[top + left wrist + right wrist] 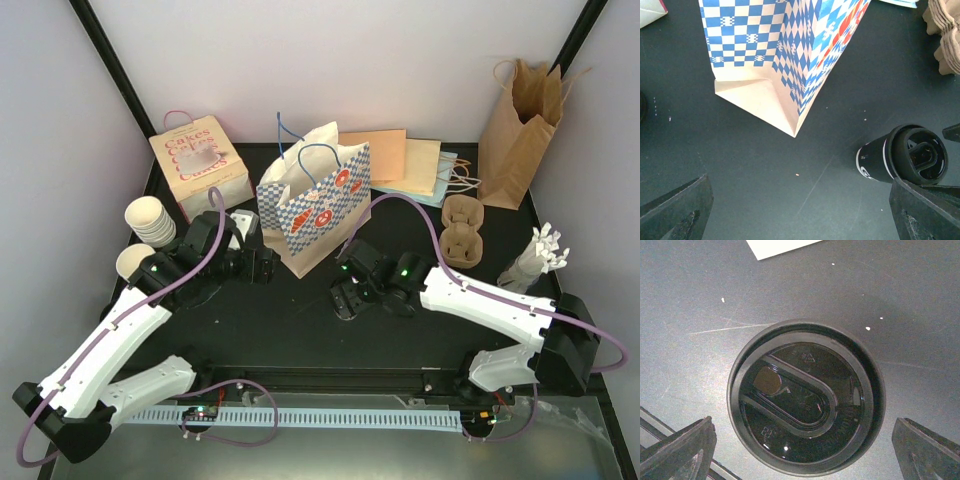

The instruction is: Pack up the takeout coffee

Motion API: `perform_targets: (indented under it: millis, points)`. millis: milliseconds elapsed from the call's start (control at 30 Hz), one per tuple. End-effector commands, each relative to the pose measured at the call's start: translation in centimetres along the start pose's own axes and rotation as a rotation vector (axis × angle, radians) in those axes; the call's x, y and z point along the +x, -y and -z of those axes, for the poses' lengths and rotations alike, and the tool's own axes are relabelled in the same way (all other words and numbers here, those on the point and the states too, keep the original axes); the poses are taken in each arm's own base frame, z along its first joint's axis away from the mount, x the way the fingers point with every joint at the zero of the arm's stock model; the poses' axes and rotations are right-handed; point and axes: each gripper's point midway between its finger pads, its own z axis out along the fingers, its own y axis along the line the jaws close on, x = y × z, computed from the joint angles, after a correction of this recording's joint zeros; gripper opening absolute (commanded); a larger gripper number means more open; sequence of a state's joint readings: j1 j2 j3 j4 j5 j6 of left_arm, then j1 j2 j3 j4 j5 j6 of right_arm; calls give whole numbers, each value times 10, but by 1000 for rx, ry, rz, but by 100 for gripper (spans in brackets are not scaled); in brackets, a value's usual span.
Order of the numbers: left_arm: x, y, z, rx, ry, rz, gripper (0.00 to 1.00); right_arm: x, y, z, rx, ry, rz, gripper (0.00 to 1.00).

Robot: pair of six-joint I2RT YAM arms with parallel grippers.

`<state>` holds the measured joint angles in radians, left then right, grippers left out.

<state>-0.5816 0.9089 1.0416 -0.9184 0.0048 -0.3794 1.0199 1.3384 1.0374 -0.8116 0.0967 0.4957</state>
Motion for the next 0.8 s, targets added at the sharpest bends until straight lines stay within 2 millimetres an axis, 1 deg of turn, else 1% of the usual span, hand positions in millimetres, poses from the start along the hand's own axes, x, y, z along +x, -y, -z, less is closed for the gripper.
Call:
perform_targets:
  millis: [0,267,633,700,767]
  points:
    - [-5,4,4,29,27,-11,99,-11,-3,6,8,32,-2,98]
    - [-4,5,0,37,16,-12,99,-11,-2,5,13,28,-2,99]
    - [-8,5,0,33,24,-13,99,-11,-5,1,11,10,4,98]
    - [-7,4,0,32,20,-15,99,-12,-4,0,18,7,4,97]
    - [-7,4,-1,30,19,-14,99,-13,-5,-3,25,0,11,94]
